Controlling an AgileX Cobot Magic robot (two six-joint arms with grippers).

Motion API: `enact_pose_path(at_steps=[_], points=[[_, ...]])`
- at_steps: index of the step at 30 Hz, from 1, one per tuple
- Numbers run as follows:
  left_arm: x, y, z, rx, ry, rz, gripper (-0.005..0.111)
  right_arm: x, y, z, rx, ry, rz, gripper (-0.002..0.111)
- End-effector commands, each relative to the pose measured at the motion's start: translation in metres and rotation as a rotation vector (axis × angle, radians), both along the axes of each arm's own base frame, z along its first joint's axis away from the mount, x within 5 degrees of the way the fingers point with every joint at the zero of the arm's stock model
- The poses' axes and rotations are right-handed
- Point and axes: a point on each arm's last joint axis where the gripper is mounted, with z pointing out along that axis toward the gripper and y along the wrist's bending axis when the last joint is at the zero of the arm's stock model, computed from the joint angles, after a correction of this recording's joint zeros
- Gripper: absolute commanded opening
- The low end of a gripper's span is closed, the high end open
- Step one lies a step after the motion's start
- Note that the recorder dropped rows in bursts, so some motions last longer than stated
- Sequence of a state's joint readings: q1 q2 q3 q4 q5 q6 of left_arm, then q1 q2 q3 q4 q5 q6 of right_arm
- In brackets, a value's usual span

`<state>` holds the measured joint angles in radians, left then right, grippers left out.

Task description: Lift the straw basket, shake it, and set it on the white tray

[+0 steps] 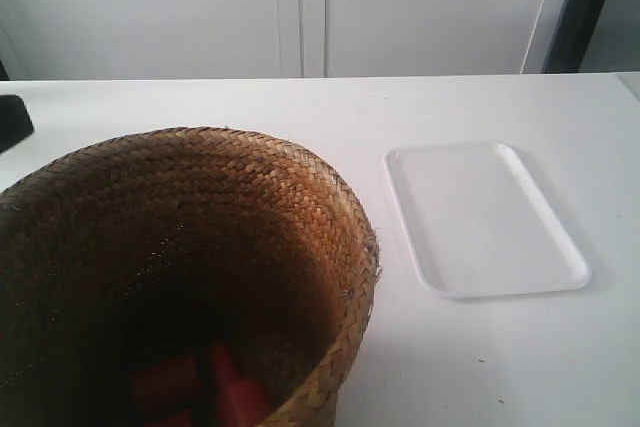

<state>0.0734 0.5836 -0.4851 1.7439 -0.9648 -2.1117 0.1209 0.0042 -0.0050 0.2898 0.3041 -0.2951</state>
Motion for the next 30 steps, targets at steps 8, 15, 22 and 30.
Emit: enact_pose_path(at_steps=[8,15,22,30], points=[[0.065,0.035,0.033,-0.018,0.006,0.409,0.075,0.000,0.000,-0.001,0.005,-0.001,-0.001,0.011],[0.095,0.040,0.097,0.038,-0.146,0.390,0.074,0.000,0.000,-0.001,0.005,-0.001,-0.001,0.011],[0.074,0.047,0.120,0.320,-0.383,0.361,0.066,0.000,0.000,-0.001,0.005,-0.001,-0.001,0.011],[0.006,0.128,0.100,0.500,-0.260,1.437,0.028,0.000,0.000,-0.001,0.005,-0.001,-0.001,0.011]])
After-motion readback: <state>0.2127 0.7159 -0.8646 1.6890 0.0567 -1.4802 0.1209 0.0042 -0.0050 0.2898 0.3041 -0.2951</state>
